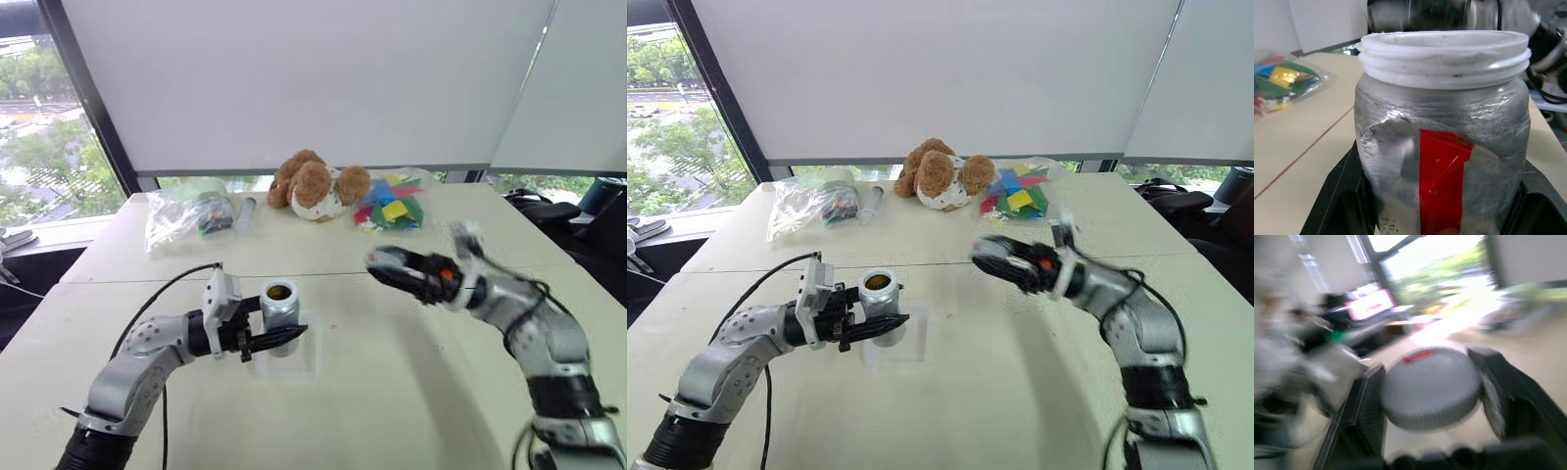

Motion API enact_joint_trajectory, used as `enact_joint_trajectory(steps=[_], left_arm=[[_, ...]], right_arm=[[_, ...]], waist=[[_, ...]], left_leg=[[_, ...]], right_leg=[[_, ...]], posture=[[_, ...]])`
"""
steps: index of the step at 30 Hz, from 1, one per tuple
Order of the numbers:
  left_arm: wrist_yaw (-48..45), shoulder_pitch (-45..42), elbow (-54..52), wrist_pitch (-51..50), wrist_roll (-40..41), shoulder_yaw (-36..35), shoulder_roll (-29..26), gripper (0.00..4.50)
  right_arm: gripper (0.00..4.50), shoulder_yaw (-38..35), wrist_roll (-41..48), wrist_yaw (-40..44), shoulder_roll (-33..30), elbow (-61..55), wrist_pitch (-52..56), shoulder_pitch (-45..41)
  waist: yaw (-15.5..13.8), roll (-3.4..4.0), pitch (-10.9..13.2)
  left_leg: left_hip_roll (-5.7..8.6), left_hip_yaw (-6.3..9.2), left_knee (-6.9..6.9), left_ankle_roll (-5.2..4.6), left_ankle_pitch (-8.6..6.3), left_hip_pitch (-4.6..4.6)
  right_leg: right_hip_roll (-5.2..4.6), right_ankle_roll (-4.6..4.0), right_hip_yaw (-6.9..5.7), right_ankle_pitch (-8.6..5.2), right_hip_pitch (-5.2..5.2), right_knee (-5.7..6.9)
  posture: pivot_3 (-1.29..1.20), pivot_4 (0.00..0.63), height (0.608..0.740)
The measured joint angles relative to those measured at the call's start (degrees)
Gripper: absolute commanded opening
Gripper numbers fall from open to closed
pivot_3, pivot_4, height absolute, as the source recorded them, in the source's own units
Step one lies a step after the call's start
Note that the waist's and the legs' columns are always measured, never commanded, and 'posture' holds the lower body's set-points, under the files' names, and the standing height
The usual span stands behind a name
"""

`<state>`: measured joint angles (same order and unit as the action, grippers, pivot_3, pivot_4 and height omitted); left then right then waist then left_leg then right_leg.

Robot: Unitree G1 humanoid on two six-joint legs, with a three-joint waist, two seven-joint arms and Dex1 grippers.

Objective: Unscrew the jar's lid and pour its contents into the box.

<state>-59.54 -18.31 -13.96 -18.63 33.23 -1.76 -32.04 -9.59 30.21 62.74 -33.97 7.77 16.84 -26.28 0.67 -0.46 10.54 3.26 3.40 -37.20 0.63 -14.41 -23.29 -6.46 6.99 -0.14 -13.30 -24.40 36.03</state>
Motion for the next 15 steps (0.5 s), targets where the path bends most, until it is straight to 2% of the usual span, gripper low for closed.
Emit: enact_joint_trajectory(steps=[4, 5, 7, 9, 11, 14, 15], left_arm=[[-0.1, -0.5, 1.5, 0.0, 0.1, -1.4, -0.4, 2.21], [-0.1, -0.6, 1.6, 0.0, 0.1, -1.5, -0.4, 2.21], [-0.1, -0.7, 2.7, -0.1, 0.3, -2.0, -0.6, 2.21], [-0.2, -0.7, 3.1, -0.1, 0.6, -2.2, -0.8, 2.21], [-0.3, -0.8, 3.4, -0.2, 1.0, -2.6, -1.5, 2.21], [-0.4, -1.0, 3.9, -0.6, 1.2, -2.6, -1.5, 2.21], [-0.4, -1.1, 4.0, -0.6, 1.2, -2.6, -1.5, 2.21]], right_arm=[[2.3, -1.3, -6.6, 1.0, -0.2, 16.2, -17.3, 2.2], [2.3, -1.4, -6.8, 1.1, -0.2, 17.3, -18.3, 2.2], [2.3, -2.4, -8.7, 0.8, 0.3, 26.4, -26.7, 1.0], [2.3, -2.9, -9.2, 0.5, 0.5, 32.5, -29.0, 0.7], [3.32, -2.9, -9.1, 1.2, 1.4, 36.3, -29.7, 0.8], [4.47, -3.4, -8.5, 3.0, 1.5, 37.6, -29.7, 1.2], [4.47, -4.0, -7.9, 3.5, 1.5, 37.3, -29.7, 1.3]], waist=[[0.6, 0.02, 0.0], [0.5, 0.02, 0.0], [0.5, -0.01, 0.0], [0.1, -0.01, 0.0], [0.1, 0.0, 0.0], [0.1, 0.02, 0.0], [0.1, 0.02, 0.0]], left_leg=[[-0.04, -0.05, 0.01, -0.01, 0.0, 0.16], [-0.05, -0.05, 0.01, 0.0, 0.0, 0.17], [-0.1, -0.01, 0.01, 0.0, 0.01, 0.24], [-0.11, 0.03, 0.01, 0.0, 0.01, 0.27], [-0.11, 0.04, 0.0, 0.0, 0.01, 0.27], [-0.09, 0.04, 0.0, 0.0, 0.01, 0.27], [-0.09, 0.04, 0.01, 0.0, 0.01, 0.27]], right_leg=[[0.07, -0.01, 0.1, 0.0, 0.04, 0.09], [0.08, -0.01, 0.1, 0.0, 0.05, 0.09], [0.1, -0.01, 0.11, 0.0, 0.16, 0.08], [0.08, -0.02, 0.11, 0.0, 0.24, 0.05], [0.06, -0.02, 0.12, 0.0, 0.24, 0.04], [0.03, -0.02, 0.13, 0.0, 0.24, 0.04], [0.04, -0.02, 0.12, 0.0, 0.24, 0.04]], posture=[[0.0, 0.15, 0.74], [0.0, 0.15, 0.74], [0.0, 0.15, 0.74], [0.0, 0.15, 0.74], [0.0, 0.15, 0.74], [0.0, 0.15, 0.74], [0.0, 0.15, 0.74]])
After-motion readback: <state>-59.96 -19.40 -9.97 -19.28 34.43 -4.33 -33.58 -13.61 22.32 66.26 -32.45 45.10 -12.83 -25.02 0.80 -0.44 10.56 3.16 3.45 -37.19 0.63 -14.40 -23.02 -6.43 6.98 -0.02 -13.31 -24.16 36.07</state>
